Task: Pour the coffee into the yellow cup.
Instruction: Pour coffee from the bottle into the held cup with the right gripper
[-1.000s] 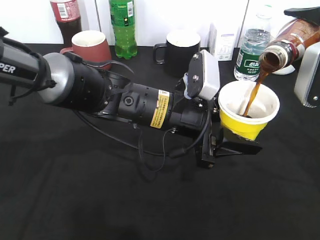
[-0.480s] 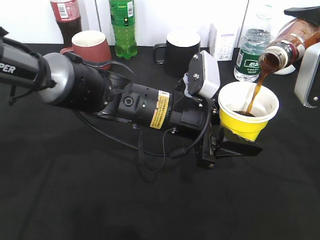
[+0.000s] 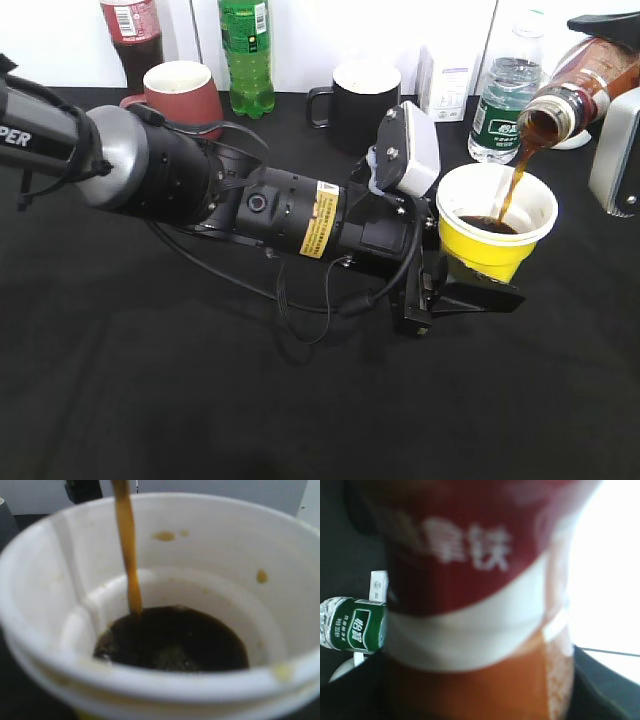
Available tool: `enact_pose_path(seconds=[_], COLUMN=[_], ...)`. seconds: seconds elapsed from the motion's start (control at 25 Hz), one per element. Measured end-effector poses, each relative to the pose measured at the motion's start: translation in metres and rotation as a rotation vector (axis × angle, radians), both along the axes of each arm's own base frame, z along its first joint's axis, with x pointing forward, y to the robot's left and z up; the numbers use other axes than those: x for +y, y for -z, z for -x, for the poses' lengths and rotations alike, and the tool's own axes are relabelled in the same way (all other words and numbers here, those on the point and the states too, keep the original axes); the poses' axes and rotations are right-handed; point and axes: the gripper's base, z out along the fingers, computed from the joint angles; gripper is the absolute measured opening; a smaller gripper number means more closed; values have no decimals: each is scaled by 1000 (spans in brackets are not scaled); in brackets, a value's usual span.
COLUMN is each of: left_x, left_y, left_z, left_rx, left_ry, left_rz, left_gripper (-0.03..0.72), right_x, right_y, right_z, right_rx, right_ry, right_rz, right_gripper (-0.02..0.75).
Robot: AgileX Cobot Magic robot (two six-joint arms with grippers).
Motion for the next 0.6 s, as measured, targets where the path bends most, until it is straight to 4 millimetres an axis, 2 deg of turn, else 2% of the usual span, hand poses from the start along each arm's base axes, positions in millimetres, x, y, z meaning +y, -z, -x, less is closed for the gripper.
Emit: enact_pose_path(seconds=[0.6], left_x=[0], left_y=[1], left_z=[-1], left_rx=[-7], left_ry=[-10], left_rz=[-14], left_gripper=[438], right_x=[-2], right_y=[-1], right_z=[-1], right_rx=[-41], right_ry=[16], right_rz=[42], right_gripper=[528])
